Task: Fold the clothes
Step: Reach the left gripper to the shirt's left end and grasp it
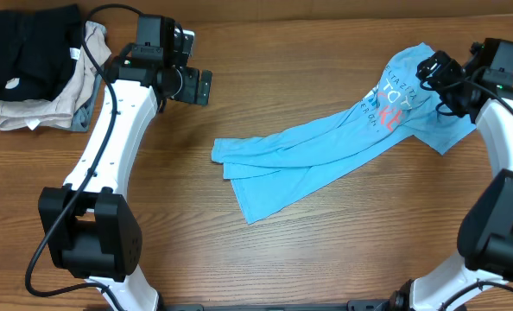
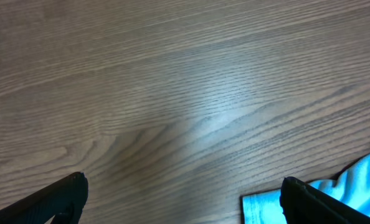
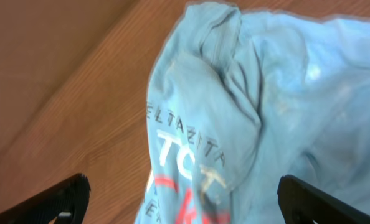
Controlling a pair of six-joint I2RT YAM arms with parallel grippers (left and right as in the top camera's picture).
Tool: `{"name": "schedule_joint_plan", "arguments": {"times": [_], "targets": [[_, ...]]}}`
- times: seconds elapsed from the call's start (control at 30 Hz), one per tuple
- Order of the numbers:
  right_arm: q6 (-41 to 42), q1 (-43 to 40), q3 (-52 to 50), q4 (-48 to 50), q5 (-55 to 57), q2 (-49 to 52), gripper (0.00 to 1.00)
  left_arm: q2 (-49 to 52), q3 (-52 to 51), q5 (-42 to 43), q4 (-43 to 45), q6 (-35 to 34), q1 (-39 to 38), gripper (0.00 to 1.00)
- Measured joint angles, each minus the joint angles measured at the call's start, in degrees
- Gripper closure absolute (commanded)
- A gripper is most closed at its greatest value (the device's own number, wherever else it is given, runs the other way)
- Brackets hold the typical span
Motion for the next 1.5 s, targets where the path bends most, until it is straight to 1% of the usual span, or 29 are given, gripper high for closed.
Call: {"name": "schedule_joint_plan", "arguments": {"times": [0.1, 0.23, 0.37, 0.43, 0.47, 0.5, 0.57, 0.63, 0.7, 0.77, 0.87, 1.0, 1.03, 1.1, 1.17, 1.27, 1.33, 1.5], "targets": [[0.0, -0.7, 1.4, -7.6, -0.5, -2.9, 0.00, 0.0, 0.0, 0.5, -1.9, 0.0, 0.0, 0.01], [0.0, -0.9, 3.1, -15.3, -0.2, -6.9, 0.00, 0.0, 0.0, 3.3, -5.7, 0.0, -0.1, 0.03], [0.0, -0.9, 3.1, -19.5, 0.2, -7.8, 0.00, 0.0, 0.0, 5.1, -8.9, 0.0, -1.2, 0.09], [0.0, -0.9, 2.7, -21.3, 0.5, -7.7, 0.00, 0.0, 0.0, 5.6, -10.5, 0.0, -2.2, 0.17], [0.0, -0.9, 2.6, -21.9, 0.6, -7.7, 0.00, 0.0, -0.1, 5.7, -11.0, 0.1, -2.8, 0.22], [-0.1, -0.8, 2.5, -22.7, 0.6, -7.7, 0.00, 0.0, -0.2, 5.9, -11.1, 0.2, -3.5, 0.33], [-0.1, -0.8, 2.5, -24.3, 0.7, -7.7, 0.00, 0.0, -1.3, 6.5, -10.9, 0.3, -4.8, 0.46], [-0.1, -0.8, 2.5, -25.6, 0.7, -7.7, 0.00, 0.0, -3.8, 7.0, -10.5, 0.4, -6.0, 0.56], [-0.2, -0.8, 2.5, -26.5, 0.7, -7.7, 0.00, 0.0, -7.1, 7.4, -10.3, 0.4, -7.2, 0.63], [-0.7, -0.8, 2.5, -27.0, 0.7, -7.7, 0.00, 0.0, -10.0, 7.6, -9.9, 0.4, -8.2, 0.64], [-1.7, -0.8, 2.5, -27.4, 0.7, -7.6, 0.00, 0.0, -13.7, 7.8, -9.8, 0.4, -10.1, 0.59], [-2.4, -0.4, 2.5, -27.6, 0.8, -7.6, 0.00, 0.1, -15.8, 7.8, -8.4, 0.4, -13.2, 0.43], [-2.6, -0.3, 2.5, -27.6, 0.7, -7.6, 0.00, 0.1, -16.1, 7.8, -7.9, 0.3, -13.9, 0.42], [-3.0, 0.1, 2.5, -27.7, 0.7, -7.6, 0.00, 0.1, -17.2, 7.7, -6.7, -0.5, -15.1, 0.42], [-3.4, 0.5, 2.5, -27.7, 0.7, -7.6, 0.00, 0.1, -18.5, 7.1, -6.2, -2.8, -15.8, 0.43], [-3.8, 0.9, 2.5, -27.7, 0.7, -7.6, 0.00, 0.1, -20.4, 6.7, -5.2, -7.3, -15.9, 0.49], [-4.0, 1.1, 2.5, -27.7, 0.7, -7.6, 0.00, 0.1, -21.7, 6.4, -3.7, -10.3, -15.9, 0.50], [-4.3, 1.1, 2.5, -27.7, 0.7, -7.6, 0.00, 0.1, -24.1, 6.2, -0.9, -15.1, -15.9, 0.57]]}}
